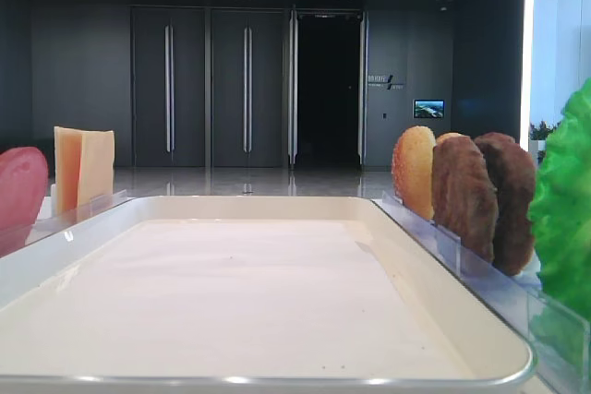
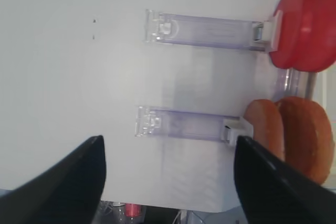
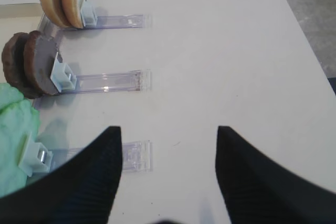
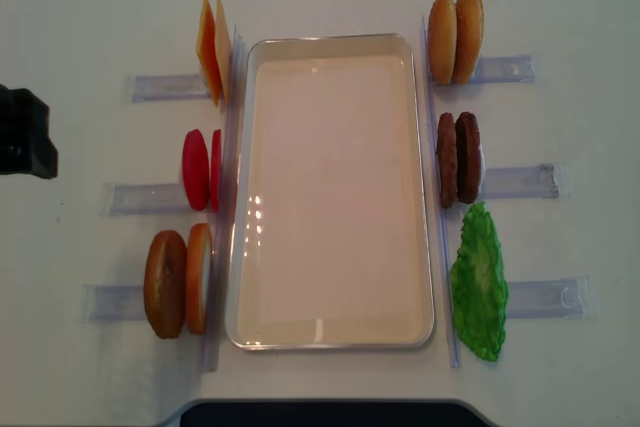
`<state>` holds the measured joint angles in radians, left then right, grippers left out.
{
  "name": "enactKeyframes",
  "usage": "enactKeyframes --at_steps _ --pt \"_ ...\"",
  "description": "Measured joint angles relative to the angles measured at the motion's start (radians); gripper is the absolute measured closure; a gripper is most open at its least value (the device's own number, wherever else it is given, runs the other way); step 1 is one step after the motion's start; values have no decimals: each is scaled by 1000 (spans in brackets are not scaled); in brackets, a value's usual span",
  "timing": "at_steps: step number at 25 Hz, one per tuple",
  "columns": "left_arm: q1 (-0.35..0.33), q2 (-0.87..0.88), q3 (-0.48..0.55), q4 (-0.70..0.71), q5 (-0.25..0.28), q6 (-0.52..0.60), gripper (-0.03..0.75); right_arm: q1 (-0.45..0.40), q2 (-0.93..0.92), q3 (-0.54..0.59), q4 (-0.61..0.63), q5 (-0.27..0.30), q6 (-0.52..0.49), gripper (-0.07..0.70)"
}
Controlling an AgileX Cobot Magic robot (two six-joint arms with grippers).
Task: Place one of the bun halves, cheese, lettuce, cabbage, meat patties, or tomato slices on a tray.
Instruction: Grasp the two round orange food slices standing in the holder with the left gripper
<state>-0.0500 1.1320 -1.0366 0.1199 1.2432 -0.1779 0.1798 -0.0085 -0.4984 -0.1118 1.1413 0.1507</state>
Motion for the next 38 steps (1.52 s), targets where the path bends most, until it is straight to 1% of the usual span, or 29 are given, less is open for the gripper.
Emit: enactKeyframes --at_steps 3,8,10,14,15,16,20,24,32,38 --pt "-129 2 0 21 -1 -110 136 0 0 0 0 0 0 223" --pt "-321 47 0 38 -2 -279 136 0 0 0 0 0 0 223" --pt "-399 80 0 45 -2 -346 136 0 0 0 0 0 0 223" --pt "-528 171 0 47 -5 -452 136 0 0 0 0 0 0 223" --pt "-584 221 0 47 -9 -492 136 3 0 0 0 0 0 223" --pt "-584 221 0 47 -9 -492 136 3 0 0 0 0 0 223" --pt "-652 304 0 34 -17 -535 136 11 0 0 0 0 0 223" --pt "-683 338 0 17 -26 -557 136 11 0 0 0 0 0 223" --pt "-684 338 0 7 -26 -590 136 12 0 0 0 0 0 223" --pt "-684 287 0 17 -26 -607 136 12 0 0 0 0 0 223"
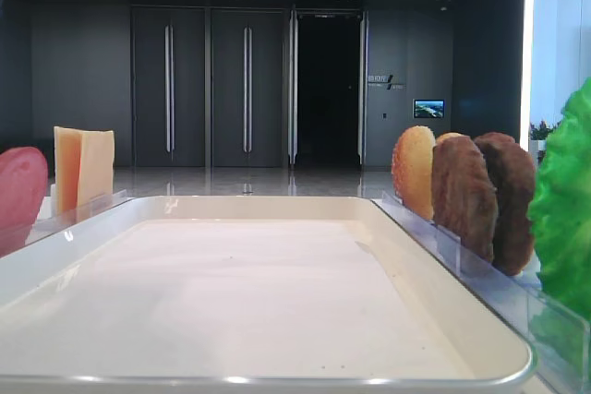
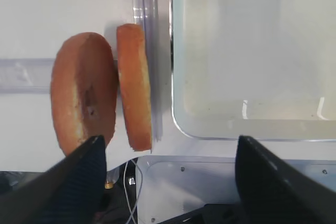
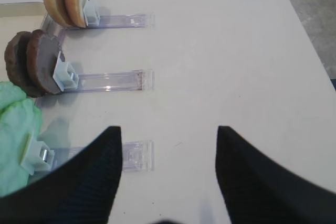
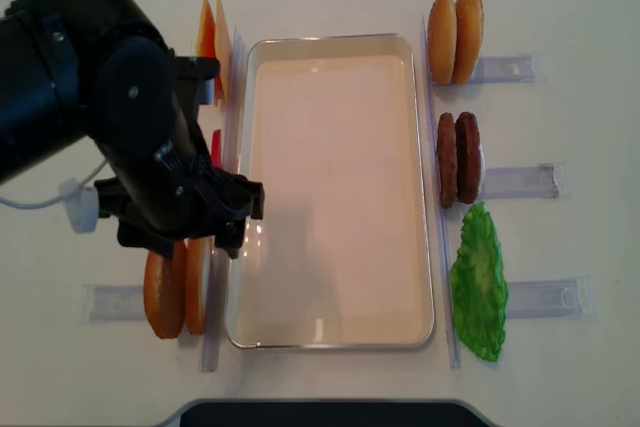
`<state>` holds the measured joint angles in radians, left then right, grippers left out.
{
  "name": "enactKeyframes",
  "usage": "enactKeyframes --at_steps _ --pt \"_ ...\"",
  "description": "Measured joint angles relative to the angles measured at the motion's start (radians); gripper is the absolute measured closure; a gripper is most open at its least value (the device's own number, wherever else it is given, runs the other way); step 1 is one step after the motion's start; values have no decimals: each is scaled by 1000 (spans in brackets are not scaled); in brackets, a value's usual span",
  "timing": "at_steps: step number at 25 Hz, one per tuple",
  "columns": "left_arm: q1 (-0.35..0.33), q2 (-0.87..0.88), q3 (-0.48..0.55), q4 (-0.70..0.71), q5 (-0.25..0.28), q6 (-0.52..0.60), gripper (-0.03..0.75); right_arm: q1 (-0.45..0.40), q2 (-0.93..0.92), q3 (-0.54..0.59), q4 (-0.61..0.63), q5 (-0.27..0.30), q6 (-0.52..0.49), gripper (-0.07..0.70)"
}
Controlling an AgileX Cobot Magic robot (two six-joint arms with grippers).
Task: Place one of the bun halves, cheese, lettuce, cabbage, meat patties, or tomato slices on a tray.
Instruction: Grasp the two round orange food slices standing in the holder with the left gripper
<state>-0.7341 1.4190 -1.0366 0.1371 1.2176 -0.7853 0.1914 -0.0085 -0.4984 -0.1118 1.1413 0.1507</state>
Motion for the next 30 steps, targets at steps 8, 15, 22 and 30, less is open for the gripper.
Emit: enactKeyframes --at_steps 8,15,22,30 --pt "0 -10 0 6 0 -5 136 0 0 0 0 0 0 223" --pt "0 -12 0 13 0 -17 136 0 0 0 0 0 0 223" --pt "34 -12 0 -1 0 -13 136 0 0 0 0 0 0 223" --pt "36 -12 97 11 0 -9 136 0 0 0 0 0 0 223"
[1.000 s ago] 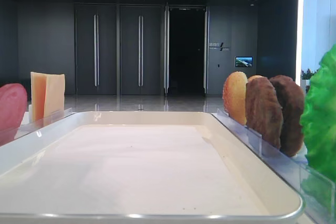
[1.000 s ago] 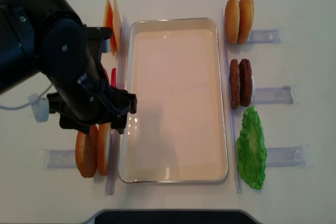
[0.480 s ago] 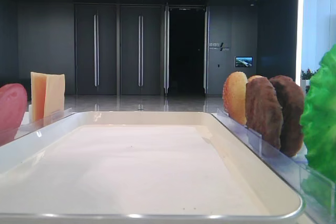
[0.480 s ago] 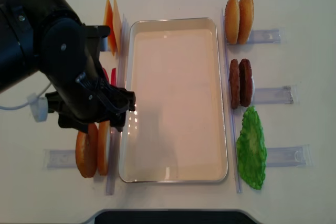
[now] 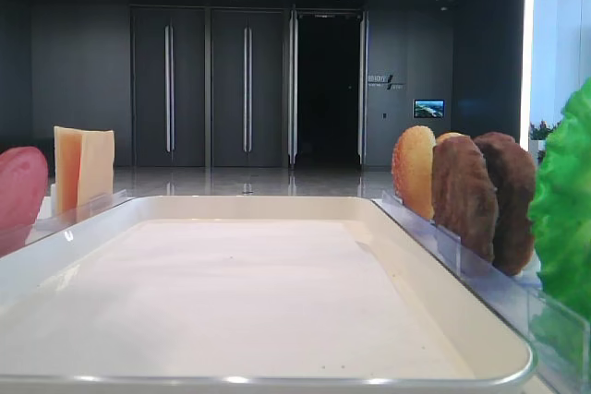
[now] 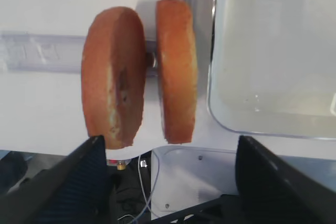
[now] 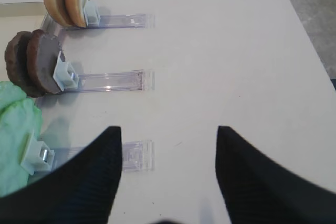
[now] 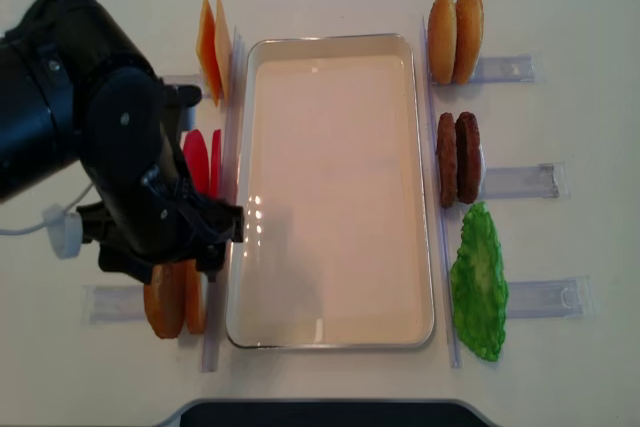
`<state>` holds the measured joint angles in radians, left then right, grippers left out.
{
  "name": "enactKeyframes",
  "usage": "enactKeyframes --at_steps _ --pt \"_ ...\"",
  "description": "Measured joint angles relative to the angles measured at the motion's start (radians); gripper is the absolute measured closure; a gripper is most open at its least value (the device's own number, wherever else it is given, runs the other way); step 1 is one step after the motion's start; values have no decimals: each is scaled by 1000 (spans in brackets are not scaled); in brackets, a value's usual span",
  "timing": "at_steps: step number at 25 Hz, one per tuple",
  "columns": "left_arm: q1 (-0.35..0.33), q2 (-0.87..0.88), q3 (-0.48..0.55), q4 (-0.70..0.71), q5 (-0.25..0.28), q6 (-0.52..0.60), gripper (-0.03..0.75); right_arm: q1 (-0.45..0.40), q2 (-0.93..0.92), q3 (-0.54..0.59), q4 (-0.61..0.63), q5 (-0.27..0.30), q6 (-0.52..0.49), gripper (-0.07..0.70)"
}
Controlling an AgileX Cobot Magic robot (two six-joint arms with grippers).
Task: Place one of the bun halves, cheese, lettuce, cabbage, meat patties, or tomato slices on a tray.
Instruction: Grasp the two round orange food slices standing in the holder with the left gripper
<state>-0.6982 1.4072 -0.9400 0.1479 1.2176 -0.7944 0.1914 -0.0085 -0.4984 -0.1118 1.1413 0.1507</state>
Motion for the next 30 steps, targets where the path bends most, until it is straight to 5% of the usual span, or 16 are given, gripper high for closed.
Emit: enactKeyframes --at_steps 30 --pt "0 94 1 18 -73 -6 136 0 0 0 0 0 0 223"
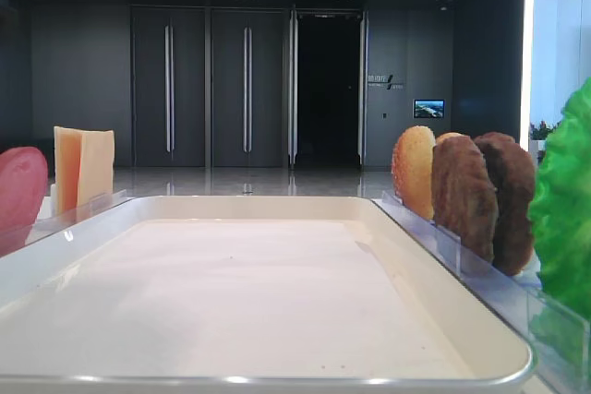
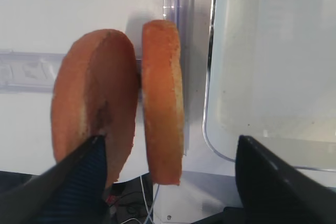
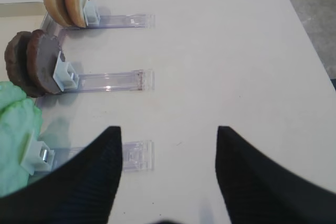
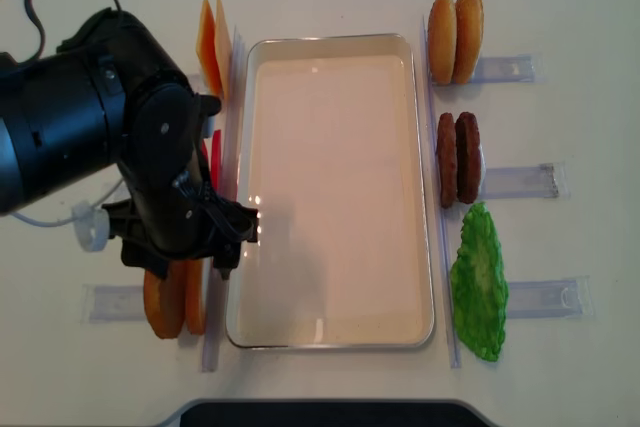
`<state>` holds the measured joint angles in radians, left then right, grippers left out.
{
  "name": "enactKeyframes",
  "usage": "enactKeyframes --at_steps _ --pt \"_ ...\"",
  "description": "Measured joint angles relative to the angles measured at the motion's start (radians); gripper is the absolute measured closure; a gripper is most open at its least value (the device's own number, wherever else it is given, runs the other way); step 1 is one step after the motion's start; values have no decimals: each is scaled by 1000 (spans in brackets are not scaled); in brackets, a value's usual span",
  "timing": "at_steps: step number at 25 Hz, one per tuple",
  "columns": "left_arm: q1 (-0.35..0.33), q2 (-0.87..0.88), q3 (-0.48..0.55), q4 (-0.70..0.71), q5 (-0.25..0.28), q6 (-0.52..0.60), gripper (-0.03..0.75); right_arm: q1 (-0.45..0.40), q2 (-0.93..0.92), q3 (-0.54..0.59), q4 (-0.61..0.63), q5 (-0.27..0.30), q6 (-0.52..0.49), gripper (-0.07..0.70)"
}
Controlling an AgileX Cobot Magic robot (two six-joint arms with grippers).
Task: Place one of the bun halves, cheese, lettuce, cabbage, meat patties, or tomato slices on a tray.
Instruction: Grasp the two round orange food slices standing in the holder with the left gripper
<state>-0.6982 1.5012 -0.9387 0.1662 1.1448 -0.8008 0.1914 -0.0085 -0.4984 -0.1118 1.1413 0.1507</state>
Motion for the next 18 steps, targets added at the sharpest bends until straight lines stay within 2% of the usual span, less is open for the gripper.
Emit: enactKeyframes --at_steps 7,18 --pt "0 0 0 2 -44 0 136 0 0 0 0 0 0 223" --pt "0 13 0 2 -33 15 136 0 0 0 0 0 0 223"
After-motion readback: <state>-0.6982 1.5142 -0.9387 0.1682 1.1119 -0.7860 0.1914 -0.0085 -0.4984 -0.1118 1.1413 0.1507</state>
